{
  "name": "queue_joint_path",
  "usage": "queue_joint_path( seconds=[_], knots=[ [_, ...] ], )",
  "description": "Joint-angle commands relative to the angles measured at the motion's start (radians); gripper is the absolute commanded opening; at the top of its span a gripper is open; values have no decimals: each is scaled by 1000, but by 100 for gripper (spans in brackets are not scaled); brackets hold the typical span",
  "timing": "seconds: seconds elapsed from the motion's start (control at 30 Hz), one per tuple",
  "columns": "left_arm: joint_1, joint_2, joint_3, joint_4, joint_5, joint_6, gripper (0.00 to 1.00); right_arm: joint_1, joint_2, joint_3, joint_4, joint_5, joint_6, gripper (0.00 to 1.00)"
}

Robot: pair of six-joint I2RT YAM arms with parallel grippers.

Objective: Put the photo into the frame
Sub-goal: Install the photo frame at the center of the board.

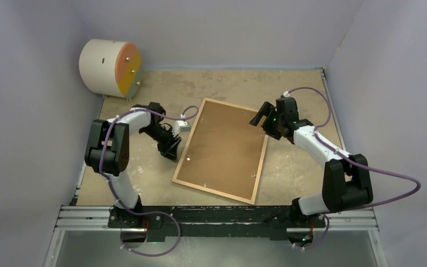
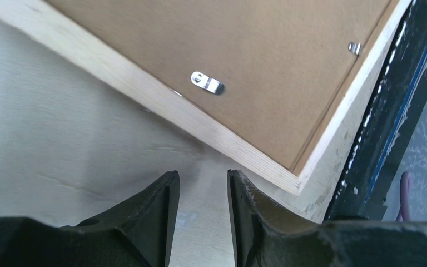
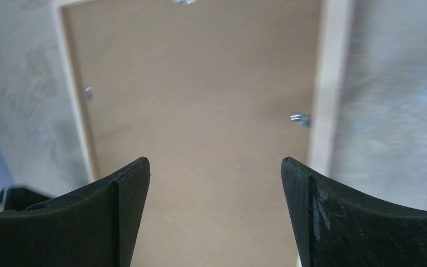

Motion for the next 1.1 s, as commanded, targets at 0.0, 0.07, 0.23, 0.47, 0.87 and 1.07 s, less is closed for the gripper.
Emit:
queue_joint_path(
  seconds=[0.0,0.07,0.23,0.47,0.87,1.07],
  knots=[
    [32,53,74,9,115,-28,41,143,-54,16,96,-50,52,88],
    [32,75,72,35,120,-44,40,222,-36,-6,189,-107,111,86],
    [32,133,86,33,142,-49,38,414,84,-17,388,-153,225,81],
    [41,137,83,32,140,-38,29,567,307,88,523,-213,297,73],
    [54,136,57,67,123,-52,24,644,460,135,593,-258,393,63],
    [54,129,51,74,116,-53,23,652,494,148,582,-254,399,64]
  ],
)
